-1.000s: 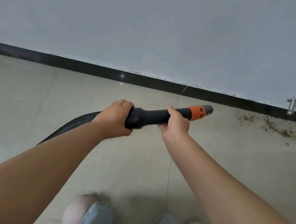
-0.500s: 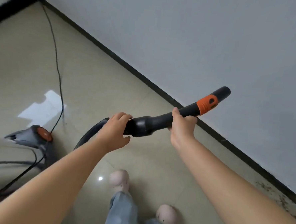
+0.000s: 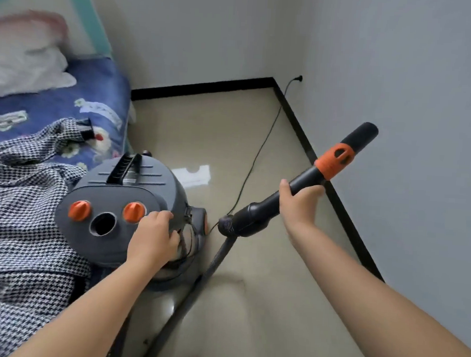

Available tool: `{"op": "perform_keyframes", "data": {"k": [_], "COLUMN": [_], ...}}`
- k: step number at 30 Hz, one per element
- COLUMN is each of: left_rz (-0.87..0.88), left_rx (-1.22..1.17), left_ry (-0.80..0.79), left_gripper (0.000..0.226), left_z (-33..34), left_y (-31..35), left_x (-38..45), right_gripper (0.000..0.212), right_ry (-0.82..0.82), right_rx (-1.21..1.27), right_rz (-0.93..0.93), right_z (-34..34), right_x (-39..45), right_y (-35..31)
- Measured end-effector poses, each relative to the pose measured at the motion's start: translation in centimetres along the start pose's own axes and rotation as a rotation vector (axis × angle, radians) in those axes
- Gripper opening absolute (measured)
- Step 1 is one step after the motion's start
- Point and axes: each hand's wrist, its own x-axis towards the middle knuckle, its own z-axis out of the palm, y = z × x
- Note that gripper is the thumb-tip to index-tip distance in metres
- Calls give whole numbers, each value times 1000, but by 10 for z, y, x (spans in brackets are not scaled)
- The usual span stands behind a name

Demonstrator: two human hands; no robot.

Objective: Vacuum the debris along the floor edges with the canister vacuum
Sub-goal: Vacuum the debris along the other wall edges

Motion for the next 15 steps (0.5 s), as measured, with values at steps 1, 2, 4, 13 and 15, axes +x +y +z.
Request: {"op": "perform_keyframes", "data": {"k": [1,2,4,13,15], "left_rz": [-24,-46,-108,-409,-489], "left_rx": [0,-4,-11,-25,-31], "left_ry": [9,23,41,29,23], "left_gripper": [33,30,31,28,31], "left_z": [-11,-20,-36,-42,-36], "left_y": [-17,-35,-69,-178,-188], "left_x": [8,17,34,94,104], "right_gripper": [55,53,51,45,43], "right_ry": [-48,-98,-192,-351,-399], "right_rx": [-44,-84,-156,-452,-527], "right_rz": [-44,-79,-123,-353,-366], "right_z": [28,55,111,252,267], "right_x": [-2,-4,-10,1,6], "right_y": [-11,-20,-37,-54,-45]}}
